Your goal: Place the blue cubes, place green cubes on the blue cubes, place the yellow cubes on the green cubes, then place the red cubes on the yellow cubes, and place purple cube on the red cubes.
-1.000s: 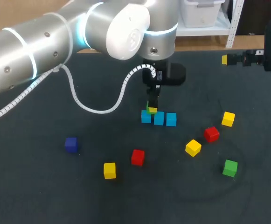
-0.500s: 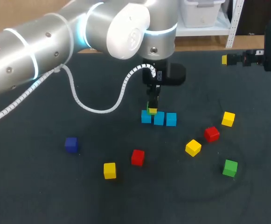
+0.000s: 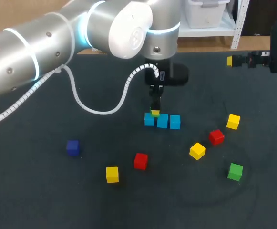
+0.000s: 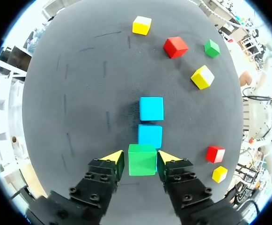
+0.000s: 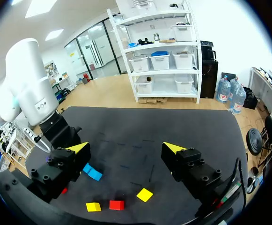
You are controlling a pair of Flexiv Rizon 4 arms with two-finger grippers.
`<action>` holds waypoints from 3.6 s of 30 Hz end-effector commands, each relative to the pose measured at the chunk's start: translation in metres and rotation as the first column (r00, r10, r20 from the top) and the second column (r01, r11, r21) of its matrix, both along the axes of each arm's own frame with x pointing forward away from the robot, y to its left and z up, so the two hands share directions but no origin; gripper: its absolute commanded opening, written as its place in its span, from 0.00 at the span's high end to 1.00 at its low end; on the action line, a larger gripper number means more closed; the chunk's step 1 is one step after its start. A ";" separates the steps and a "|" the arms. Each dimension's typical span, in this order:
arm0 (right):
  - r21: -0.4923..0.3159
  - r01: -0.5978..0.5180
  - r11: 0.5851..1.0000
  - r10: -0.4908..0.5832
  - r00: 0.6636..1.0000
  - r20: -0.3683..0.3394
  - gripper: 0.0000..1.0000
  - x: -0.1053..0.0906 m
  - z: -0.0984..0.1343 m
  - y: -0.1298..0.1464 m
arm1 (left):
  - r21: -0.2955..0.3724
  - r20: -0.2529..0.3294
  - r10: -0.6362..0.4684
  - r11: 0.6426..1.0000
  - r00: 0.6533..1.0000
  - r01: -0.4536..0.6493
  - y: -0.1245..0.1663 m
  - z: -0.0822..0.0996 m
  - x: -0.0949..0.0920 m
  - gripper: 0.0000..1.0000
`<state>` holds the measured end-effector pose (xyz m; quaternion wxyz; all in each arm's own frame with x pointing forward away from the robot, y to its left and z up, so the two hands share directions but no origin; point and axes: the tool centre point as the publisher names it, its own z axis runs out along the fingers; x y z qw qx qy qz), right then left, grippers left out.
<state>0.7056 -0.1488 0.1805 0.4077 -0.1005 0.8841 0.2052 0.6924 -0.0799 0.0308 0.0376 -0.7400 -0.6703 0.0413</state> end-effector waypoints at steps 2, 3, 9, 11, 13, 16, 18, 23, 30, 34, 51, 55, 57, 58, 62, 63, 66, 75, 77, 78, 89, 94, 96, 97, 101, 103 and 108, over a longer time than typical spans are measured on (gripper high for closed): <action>0.001 -0.003 1.000 0.003 1.000 0.000 0.00 0.000 -0.001 -0.001 | 0.002 -0.007 0.007 1.000 1.000 -0.007 0.003 0.003 0.002 0.55; 0.001 -0.003 1.000 0.003 1.000 0.000 0.00 0.000 -0.001 -0.001 | 0.002 -0.005 0.010 1.000 1.000 -0.010 0.004 0.003 0.003 0.55; 0.001 -0.003 1.000 0.003 1.000 0.000 0.00 0.000 -0.001 -0.001 | -0.001 -0.001 0.018 1.000 1.000 -0.018 0.005 0.003 0.004 0.56; 0.001 -0.003 1.000 0.003 1.000 0.000 0.00 0.000 -0.001 -0.001 | 0.001 -0.003 0.016 1.000 1.000 -0.016 0.004 0.003 0.003 0.56; 0.001 -0.003 1.000 0.003 1.000 0.000 0.00 0.000 -0.001 -0.001 | 0.003 -0.005 0.013 1.000 1.000 -0.013 0.004 0.003 0.001 0.57; 0.001 -0.003 1.000 0.003 1.000 0.000 0.00 0.000 -0.001 -0.001 | 0.007 -0.005 0.011 1.000 1.000 -0.011 0.004 0.002 0.000 0.60; 0.001 -0.003 1.000 0.003 1.000 0.000 0.00 0.000 -0.001 -0.001 | 0.008 -0.003 0.010 1.000 1.000 -0.010 0.004 0.003 -0.001 0.64; 0.001 -0.003 1.000 0.003 1.000 0.000 0.00 0.000 -0.001 -0.001 | 0.010 -0.002 0.006 1.000 1.000 -0.006 0.004 0.004 -0.003 0.65; 0.001 -0.003 1.000 0.003 1.000 0.000 0.00 0.000 -0.001 -0.001 | 0.015 -0.001 0.002 1.000 1.000 -0.002 0.005 0.004 -0.005 0.74; 0.001 -0.003 1.000 0.003 1.000 0.000 0.00 0.000 -0.001 -0.001 | 0.020 -0.002 -0.002 1.000 1.000 0.002 0.005 0.004 -0.007 0.69; 0.001 -0.003 1.000 0.003 1.000 0.000 0.00 0.000 -0.001 -0.001 | 0.019 -0.014 0.012 1.000 1.000 -0.012 0.005 0.002 -0.007 0.00; 0.001 -0.003 1.000 0.003 1.000 0.000 0.00 0.000 -0.001 -0.001 | -0.005 -0.008 0.031 0.999 0.999 -0.031 0.008 0.010 -0.007 0.00; 0.001 -0.003 1.000 0.003 1.000 0.000 0.00 0.000 -0.001 -0.001 | -0.026 -0.001 0.054 0.998 0.999 -0.054 0.012 0.017 -0.006 0.00; 0.001 -0.003 1.000 0.003 1.000 0.000 0.00 0.000 -0.001 -0.001 | -0.038 0.005 0.064 0.997 0.998 -0.064 0.014 0.021 -0.006 0.00; 0.001 -0.003 1.000 0.003 1.000 0.000 0.00 0.000 -0.001 -0.001 | -0.085 0.017 0.106 0.991 0.994 -0.104 0.025 0.037 -0.007 0.00; 0.001 -0.003 1.000 0.003 1.000 0.000 0.00 0.000 -0.001 -0.001 | -0.096 0.020 0.118 0.989 0.993 -0.116 0.028 0.041 -0.008 0.00; 0.001 -0.003 1.000 0.003 1.000 0.000 0.00 0.000 -0.001 -0.001 | -0.129 0.019 0.165 0.978 0.986 -0.161 0.040 0.051 -0.007 0.00; 0.001 -0.003 1.000 0.003 1.000 0.000 0.00 0.000 -0.001 -0.001 | -0.282 0.029 0.391 0.886 0.920 -0.368 0.079 0.074 0.004 0.00; 0.001 -0.003 1.000 0.003 1.000 0.000 0.00 0.000 -0.001 -0.001 | -0.306 0.040 0.438 0.861 0.898 -0.406 0.088 0.078 0.007 0.00; 0.001 -0.003 1.000 0.003 1.000 0.000 0.00 0.000 -0.001 -0.001 | -0.316 0.045 0.454 0.852 0.890 -0.418 0.091 0.081 0.007 0.00; 0.001 -0.003 1.000 0.003 1.000 0.000 0.00 0.000 -0.001 -0.001 | -0.460 -0.007 0.671 0.656 0.742 -0.598 0.131 0.103 0.019 0.00; 0.001 -0.003 1.000 0.003 1.000 0.000 0.00 0.000 -0.001 -0.001 | -0.541 -0.011 0.757 0.544 0.653 -0.641 0.149 0.109 0.021 0.00; 0.001 -0.003 1.000 0.003 1.000 0.000 0.00 0.000 -0.001 -0.001 | -0.569 -0.024 0.785 0.498 0.619 -0.654 0.159 0.110 0.020 0.00; 0.001 -0.003 1.000 0.003 1.000 0.000 0.00 0.000 -0.001 -0.001 | -0.581 -0.026 0.800 0.476 0.599 -0.660 0.164 0.110 0.021 0.00; 0.001 -0.003 1.000 0.003 1.000 0.000 0.00 0.000 -0.001 -0.001 | -0.621 -0.036 0.849 0.394 0.527 -0.678 0.184 0.110 0.024 0.00; 0.001 -0.003 1.000 0.003 1.000 0.000 0.00 0.000 -0.001 -0.001 | -0.642 -0.045 0.864 0.360 0.501 -0.677 0.193 0.112 0.025 0.00; 0.001 -0.003 1.000 0.003 1.000 0.000 0.00 0.000 -0.001 -0.001 | -0.698 -0.032 0.898 0.294 0.438 -0.653 0.208 0.112 0.028 0.00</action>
